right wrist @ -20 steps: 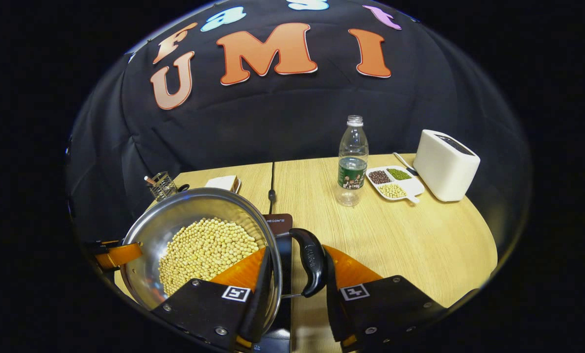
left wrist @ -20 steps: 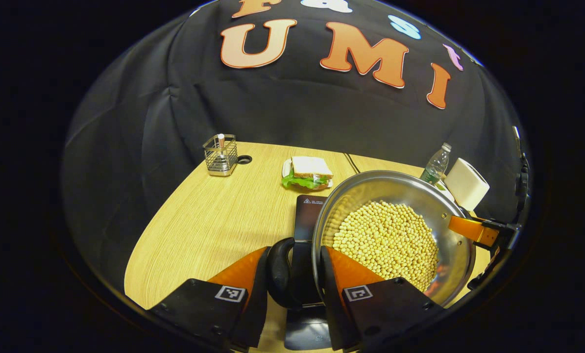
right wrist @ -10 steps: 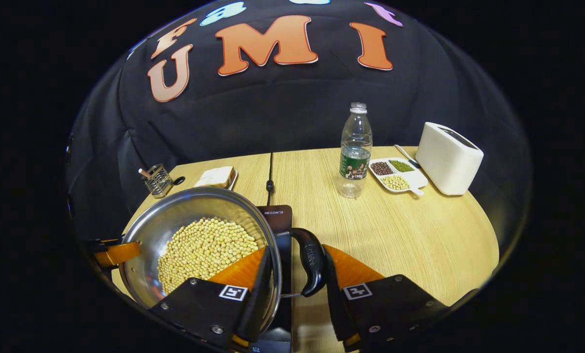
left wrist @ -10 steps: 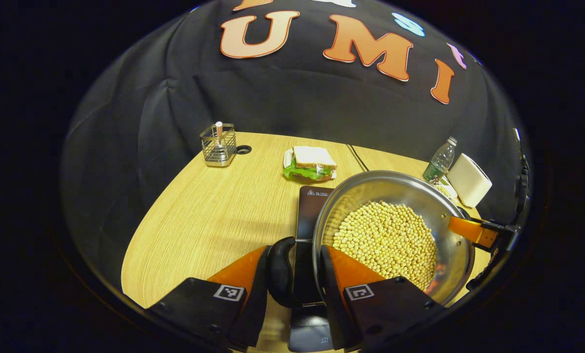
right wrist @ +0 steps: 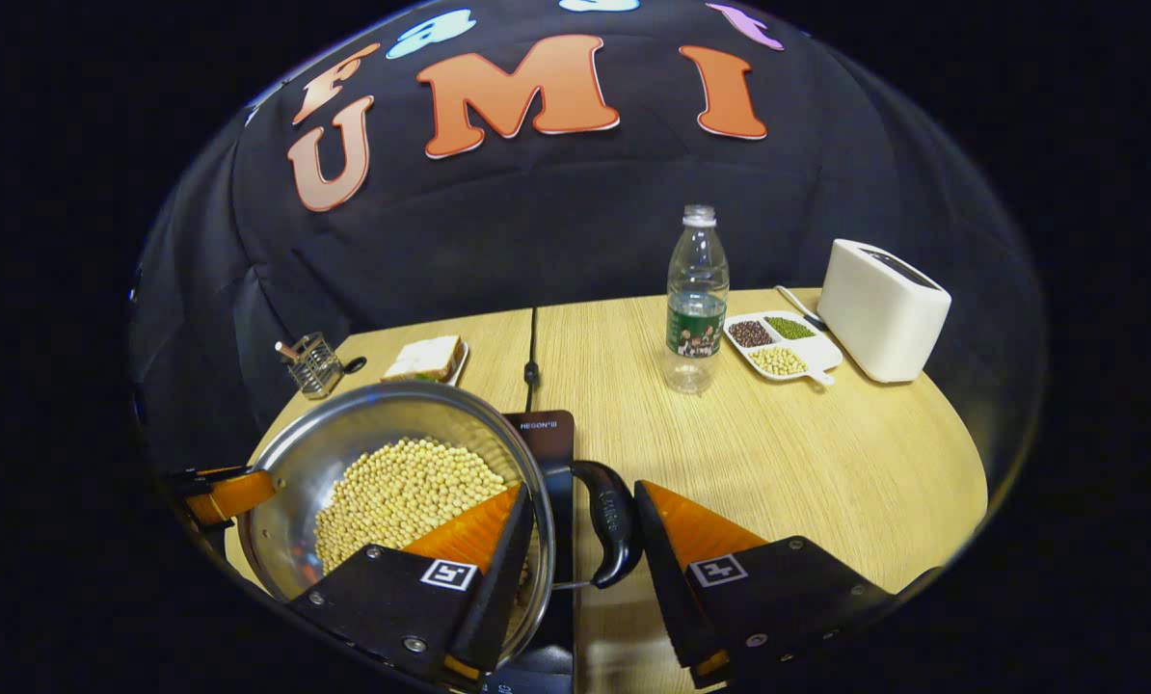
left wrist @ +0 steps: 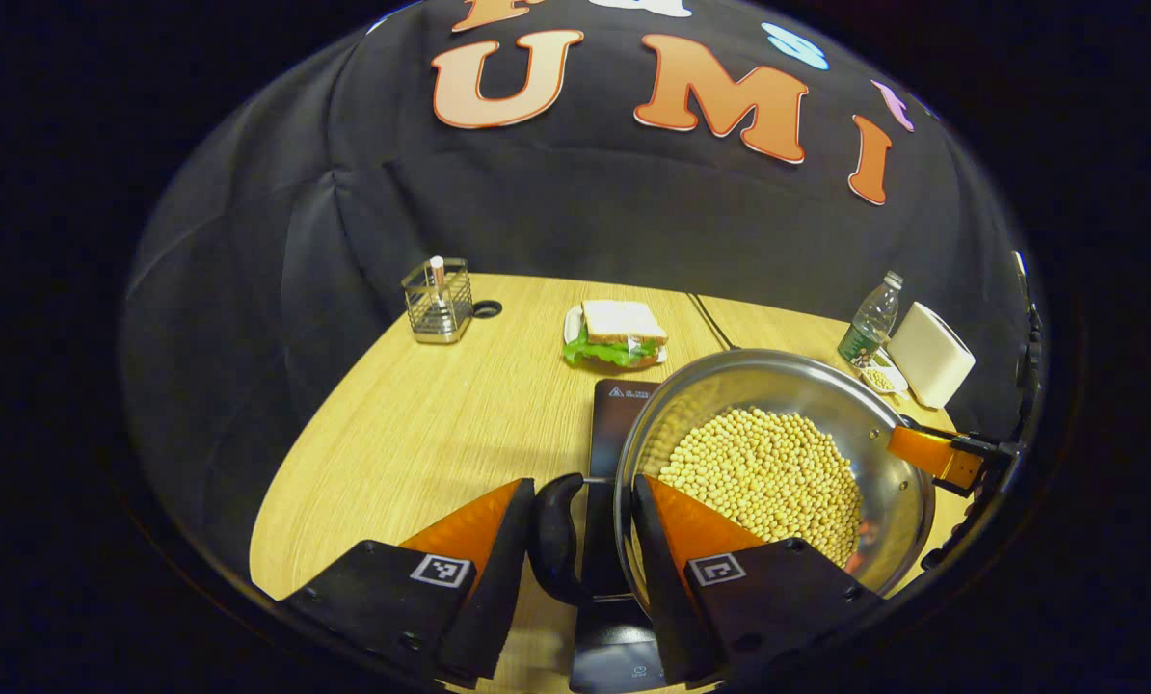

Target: First push the handle of the pot to place it horizontally, then grasp the pot with both hands and set it on the induction cooktop.

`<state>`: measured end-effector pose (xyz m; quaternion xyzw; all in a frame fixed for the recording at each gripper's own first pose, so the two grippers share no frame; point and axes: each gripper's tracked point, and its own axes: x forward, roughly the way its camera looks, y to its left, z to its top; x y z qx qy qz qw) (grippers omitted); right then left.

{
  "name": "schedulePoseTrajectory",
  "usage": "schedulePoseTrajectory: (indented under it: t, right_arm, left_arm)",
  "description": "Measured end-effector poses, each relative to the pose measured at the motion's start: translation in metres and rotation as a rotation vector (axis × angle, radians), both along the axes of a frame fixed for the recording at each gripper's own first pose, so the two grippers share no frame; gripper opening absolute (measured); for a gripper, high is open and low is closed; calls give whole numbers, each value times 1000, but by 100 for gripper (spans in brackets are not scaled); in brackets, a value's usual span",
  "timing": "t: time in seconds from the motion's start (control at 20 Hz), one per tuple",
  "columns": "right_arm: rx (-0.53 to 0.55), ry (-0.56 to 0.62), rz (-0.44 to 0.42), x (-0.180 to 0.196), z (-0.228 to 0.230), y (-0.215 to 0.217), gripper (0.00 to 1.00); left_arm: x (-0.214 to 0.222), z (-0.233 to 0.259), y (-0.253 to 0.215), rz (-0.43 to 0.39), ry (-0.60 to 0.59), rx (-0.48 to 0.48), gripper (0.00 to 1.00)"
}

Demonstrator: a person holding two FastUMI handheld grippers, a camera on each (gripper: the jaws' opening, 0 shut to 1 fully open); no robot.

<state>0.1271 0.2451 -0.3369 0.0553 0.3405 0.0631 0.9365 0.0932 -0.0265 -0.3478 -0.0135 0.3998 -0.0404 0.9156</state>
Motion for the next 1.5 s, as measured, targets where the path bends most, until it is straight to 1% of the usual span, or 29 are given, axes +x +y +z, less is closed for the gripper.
schedulePoseTrajectory:
  t: [0.05,0.1,0.15,0.3,0.35,0.4,0.45,0.5,0.55,0.6,0.75,0.85,0.9,1.1,1.2,1.25,1.3,1.35,1.4,1.5]
  right_arm:
    - [2,-7,4,-2,4,-1,66]
    - [4,-14,7,-3,8,-2,69]
    - [2,-23,10,-4,13,-4,72]
    - [20,-69,15,-9,37,-13,82]
    - [33,-90,16,-10,46,-16,85]
    - [38,-114,14,-11,57,-22,93]
    - [32,-140,14,-14,67,-30,94]
    - [21,-165,12,-16,77,-38,94]
    - [11,-189,12,-18,89,-46,94]
    - [6,-214,10,-22,101,-55,94]
    - [-17,-291,-7,-28,136,-89,94]
    - [-30,-335,-21,-34,163,-113,94]
    - [-36,-358,-31,-36,177,-127,94]
    - [-80,-466,-88,-51,231,-184,93]
    - [-91,-514,-100,-60,254,-203,94]
    - [-96,-535,-105,-67,263,-211,94]
    - [-109,-552,-111,-72,271,-221,94]
    - [-125,-568,-116,-77,275,-229,93]
    - [-138,-584,-117,-82,281,-236,93]
    - [-162,-606,-114,-93,288,-246,94]
  left_arm:
    - [4,13,0,-6,-43,14,70]
    - [8,27,0,-11,-86,26,65]
    - [10,41,-3,-24,-121,36,62]
    - [10,77,-19,-47,-201,38,67]
    - [7,89,-24,-46,-221,28,69]
    - [6,100,-30,-47,-241,17,77]
    - [3,112,-34,-48,-259,8,83]
    - [2,124,-36,-49,-276,4,87]
    - [4,138,-38,-38,-303,1,94]
    - [7,151,-37,-27,-330,-1,98]
    - [3,200,-33,3,-421,-15,98]
    - [-1,232,-26,13,-488,3,98]
    - [-3,249,-22,19,-522,12,100]
    - [-25,301,0,66,-611,6,100]
    - [-38,327,17,99,-657,13,100]
    - [-43,339,28,120,-688,28,100]
    - [-49,353,40,140,-721,45,97]
    - [-58,366,50,161,-753,54,100]
    - [-65,379,58,177,-780,56,93]
    - [-78,396,71,210,-823,65,98]
